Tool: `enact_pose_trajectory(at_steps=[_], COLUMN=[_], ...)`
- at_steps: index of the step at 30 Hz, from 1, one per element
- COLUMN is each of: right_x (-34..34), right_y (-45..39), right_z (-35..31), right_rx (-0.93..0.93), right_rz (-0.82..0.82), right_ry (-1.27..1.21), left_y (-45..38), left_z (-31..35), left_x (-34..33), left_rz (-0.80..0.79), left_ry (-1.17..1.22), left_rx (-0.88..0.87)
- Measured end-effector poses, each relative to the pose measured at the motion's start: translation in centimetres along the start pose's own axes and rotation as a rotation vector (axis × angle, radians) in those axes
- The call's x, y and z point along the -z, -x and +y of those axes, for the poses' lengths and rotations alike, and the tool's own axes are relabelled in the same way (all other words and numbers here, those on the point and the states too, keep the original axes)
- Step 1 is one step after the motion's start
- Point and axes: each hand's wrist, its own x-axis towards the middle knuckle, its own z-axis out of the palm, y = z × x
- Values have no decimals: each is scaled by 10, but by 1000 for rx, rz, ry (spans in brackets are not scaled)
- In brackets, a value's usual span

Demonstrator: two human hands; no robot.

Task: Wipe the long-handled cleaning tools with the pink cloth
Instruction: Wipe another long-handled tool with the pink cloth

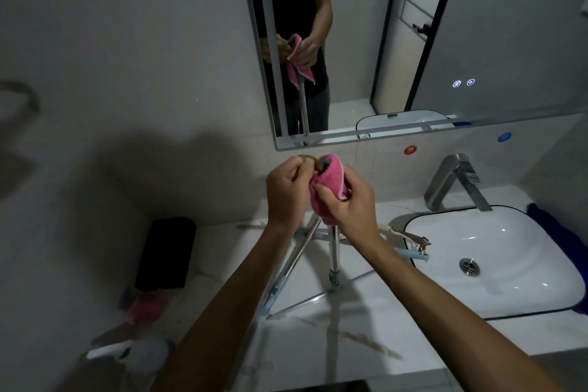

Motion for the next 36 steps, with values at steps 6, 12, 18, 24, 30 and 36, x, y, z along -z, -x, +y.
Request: enact_pose_trajectory(at_steps=[6, 12, 18, 24, 30, 36], right_x=[-4, -2, -2, 16, 27, 41], right_y=[-14, -14, -20, -21, -35, -34], right_z=[-11, -13, -14, -9, -3, -7], right_rx=[10, 17, -46, -299, -506, -318], right_rz=[42, 3, -138, -129, -188, -139], right_ry=[205, 159, -71, -490, -642, -413], left_y=[7, 7, 6, 3, -6, -14], left_z=[3, 2, -1, 0, 4, 3], left_x=[1, 4, -5, -7, -19, -29], left_rz=[58, 35, 34, 67, 113, 89], left_ry=[-88, -83, -63, -155, -189, -131], left_rx=[-12, -85, -102, -150, -168, -147])
